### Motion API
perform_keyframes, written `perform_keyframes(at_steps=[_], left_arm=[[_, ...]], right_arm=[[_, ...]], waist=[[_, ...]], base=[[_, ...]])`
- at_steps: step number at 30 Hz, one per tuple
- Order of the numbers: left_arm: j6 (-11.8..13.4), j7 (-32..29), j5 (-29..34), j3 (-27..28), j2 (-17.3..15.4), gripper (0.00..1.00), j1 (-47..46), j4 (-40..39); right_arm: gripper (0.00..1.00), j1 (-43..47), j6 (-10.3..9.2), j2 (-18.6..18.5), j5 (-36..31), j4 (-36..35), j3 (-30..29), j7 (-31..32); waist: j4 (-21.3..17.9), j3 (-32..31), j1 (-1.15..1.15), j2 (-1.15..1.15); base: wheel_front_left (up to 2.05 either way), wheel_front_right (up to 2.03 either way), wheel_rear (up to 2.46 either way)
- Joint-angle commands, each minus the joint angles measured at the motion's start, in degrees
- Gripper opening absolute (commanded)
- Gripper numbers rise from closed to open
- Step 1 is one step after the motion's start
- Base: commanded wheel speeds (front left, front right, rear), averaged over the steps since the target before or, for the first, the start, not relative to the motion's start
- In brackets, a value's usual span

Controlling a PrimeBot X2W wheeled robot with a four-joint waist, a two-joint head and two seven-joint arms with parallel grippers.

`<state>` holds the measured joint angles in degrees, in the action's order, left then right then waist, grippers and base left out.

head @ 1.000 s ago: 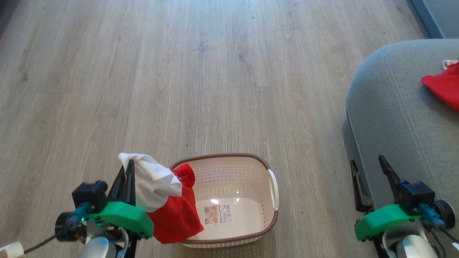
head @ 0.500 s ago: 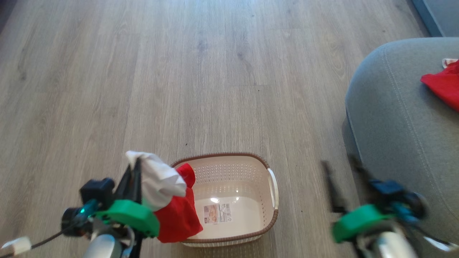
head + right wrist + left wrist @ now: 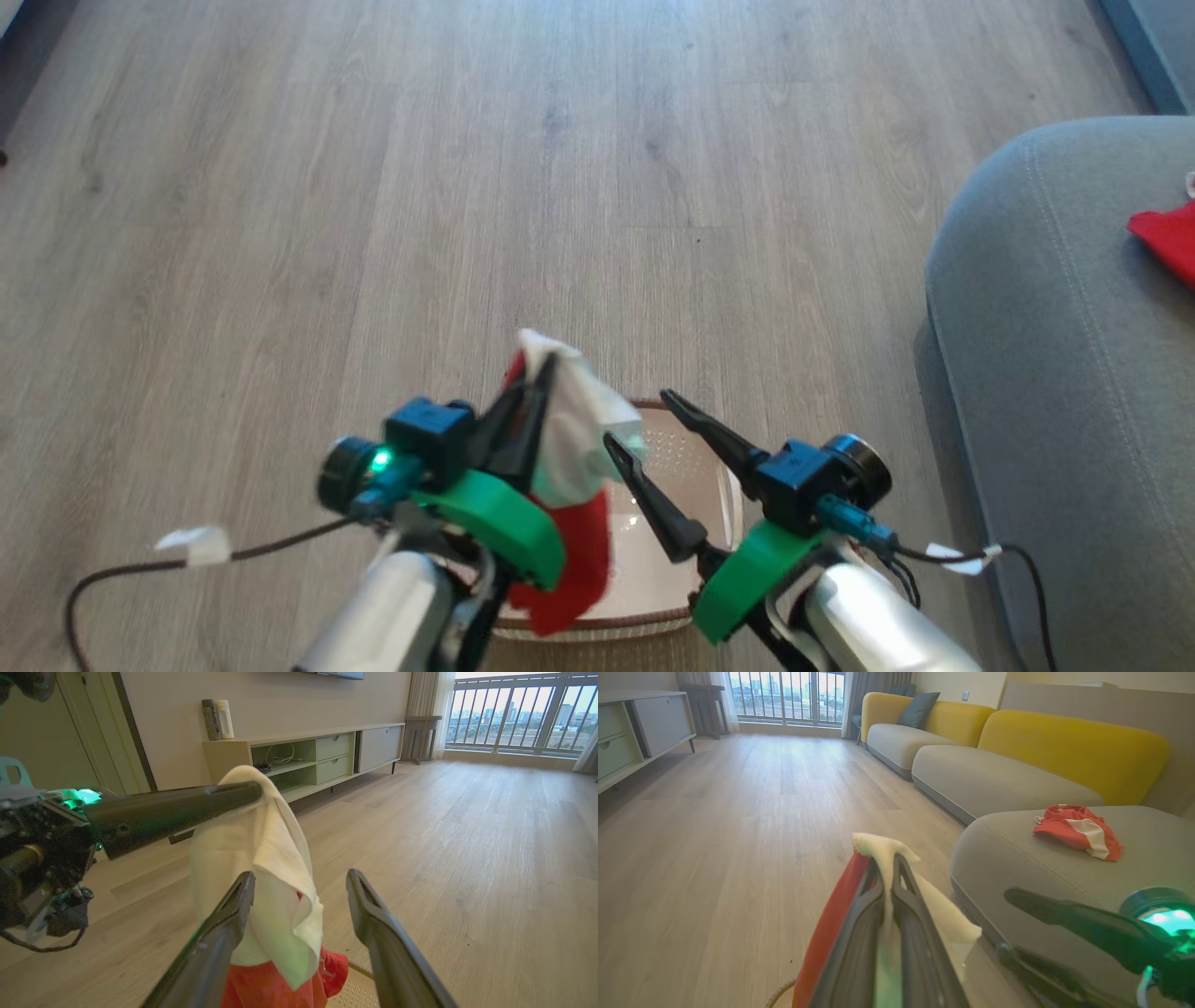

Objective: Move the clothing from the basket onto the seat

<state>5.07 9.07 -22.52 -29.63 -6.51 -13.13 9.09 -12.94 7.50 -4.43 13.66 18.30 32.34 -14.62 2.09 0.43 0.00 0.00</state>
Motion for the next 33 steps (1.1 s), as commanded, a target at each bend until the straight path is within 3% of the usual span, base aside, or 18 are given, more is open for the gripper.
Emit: perform_keyframes(at_steps=[1,14,15,16,17,18,29,30,31,32,33], left_arm=[[-0.5,-0.1,0.6,0.7,0.7,0.0,-4.0,-2.7],[-2.5,-1.9,0.0,-8.6,3.1,0.0,-6.1,-6.9],[-2.4,-2.1,-0.2,-8.8,3.1,0.0,-6.0,-7.1],[-2.5,-2.2,-0.5,-9.0,3.2,0.0,-6.0,-7.3],[-2.6,-2.2,-0.9,-9.2,3.2,0.0,-5.9,-7.4],[-2.7,-2.3,-1.2,-9.3,3.2,0.0,-5.9,-7.5],[-2.6,-1.5,-2.8,-9.3,3.3,0.0,-6.0,-6.5],[-2.5,-1.3,-2.9,-9.1,3.2,0.1,-6.0,-6.3],[-2.5,-1.3,-2.9,-9.1,3.2,0.1,-6.0,-6.3],[-2.4,-1.1,-2.9,-9.0,3.1,0.31,-6.0,-5.9],[-2.3,-0.8,-3.0,-8.8,3.0,0.44,-5.9,-5.6]], right_arm=[[1.0,-3.1,-0.01,0.0,0.8,-1.1,1.5,-0.4],[1.0,-5.5,-0.01,-1.7,3.7,3.8,2.4,-0.4],[0.93,-5.6,-0.01,-1.9,4.1,4.2,2.5,-0.4],[0.43,-5.7,-0.01,-2.0,4.6,4.6,2.7,-0.4],[0.1,-5.9,-0.01,-2.0,5.1,4.8,2.9,-0.4],[0.0,-6.0,-0.01,-2.1,5.7,5.0,3.2,-0.4],[0.0,-6.8,-0.01,-3.5,9.4,4.9,3.5,-0.4],[0.0,-6.7,-0.01,-3.6,9.4,4.7,3.1,-0.4],[0.0,-6.7,-0.01,-3.6,9.4,4.7,3.1,-0.4],[0.0,-6.6,-0.01,-3.7,9.4,4.4,2.8,-0.4],[0.0,-6.6,-0.01,-3.8,9.3,4.2,2.5,-0.4]], waist=[[0.3,0.0,0.0,0.0],[1.1,0.2,0.0,0.0],[1.0,0.4,0.0,0.0],[0.9,0.4,0.0,0.0],[0.7,0.5,0.0,0.0],[0.6,0.6,0.0,0.0],[-0.8,0.7,0.0,0.0],[-0.9,0.7,0.0,0.0],[-0.9,0.7,0.0,0.0],[-1.1,0.7,0.0,0.0],[-1.2,0.7,0.0,0.0]], base=[[0.0,0.0,0.0],[0.0,0.0,0.0],[0.0,0.0,0.0],[0.0,0.0,0.0],[0.0,0.0,0.0],[0.0,0.0,0.0],[0.0,0.0,0.0],[0.0,0.0,0.0],[0.0,0.0,0.0],[0.0,0.0,0.0],[0.0,0.0,0.0]])
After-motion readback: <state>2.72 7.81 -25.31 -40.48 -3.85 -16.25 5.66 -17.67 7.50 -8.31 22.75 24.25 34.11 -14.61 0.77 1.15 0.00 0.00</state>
